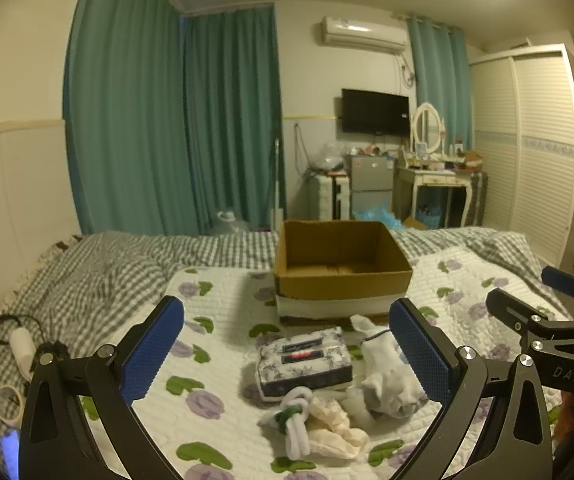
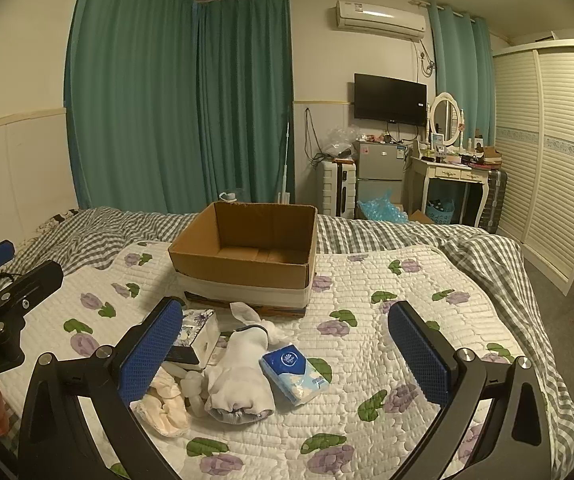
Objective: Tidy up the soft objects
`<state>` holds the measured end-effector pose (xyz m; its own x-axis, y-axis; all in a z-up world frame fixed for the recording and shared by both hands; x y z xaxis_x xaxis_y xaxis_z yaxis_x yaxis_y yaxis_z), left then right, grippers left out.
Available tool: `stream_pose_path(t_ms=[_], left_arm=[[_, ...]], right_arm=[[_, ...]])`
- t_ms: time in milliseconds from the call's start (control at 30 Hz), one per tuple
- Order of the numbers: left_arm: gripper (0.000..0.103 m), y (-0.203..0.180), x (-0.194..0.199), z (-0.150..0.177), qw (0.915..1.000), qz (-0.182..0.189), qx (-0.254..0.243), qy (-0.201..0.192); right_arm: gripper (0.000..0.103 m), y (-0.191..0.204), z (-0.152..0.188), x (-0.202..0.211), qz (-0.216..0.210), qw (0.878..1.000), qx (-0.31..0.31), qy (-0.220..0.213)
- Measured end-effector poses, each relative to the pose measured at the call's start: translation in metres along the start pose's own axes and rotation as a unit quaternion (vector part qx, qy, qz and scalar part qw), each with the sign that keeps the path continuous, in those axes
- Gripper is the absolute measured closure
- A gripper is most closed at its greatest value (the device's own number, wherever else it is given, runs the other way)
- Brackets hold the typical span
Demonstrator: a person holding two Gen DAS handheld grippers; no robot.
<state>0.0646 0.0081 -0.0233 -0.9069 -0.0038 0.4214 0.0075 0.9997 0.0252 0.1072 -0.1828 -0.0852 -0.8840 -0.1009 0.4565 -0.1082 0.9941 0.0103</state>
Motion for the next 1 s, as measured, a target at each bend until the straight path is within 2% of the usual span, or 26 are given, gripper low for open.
stream_pose_path(t_ms=[1000], left_arm=[[0.0, -0.004, 0.009, -0.009, 0.9999, 0.002, -0.003, -0.01]], right_arm=[[0.0, 0.005, -0.009, 0.01, -0.001, 1.0, 0.011, -0.008]])
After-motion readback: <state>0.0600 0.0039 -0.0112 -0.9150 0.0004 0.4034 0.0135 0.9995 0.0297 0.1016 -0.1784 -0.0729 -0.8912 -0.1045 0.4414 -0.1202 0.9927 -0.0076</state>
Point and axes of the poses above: each gripper's, at about its wrist camera, not at the fingertips, and x roughly against the way its jaws point, y to its left, z to its underside, the point moved 7 cm from there along -x, roughly the way its jaws point, and after that the axes turned 5 degrees about y, right-handed, at the moved point
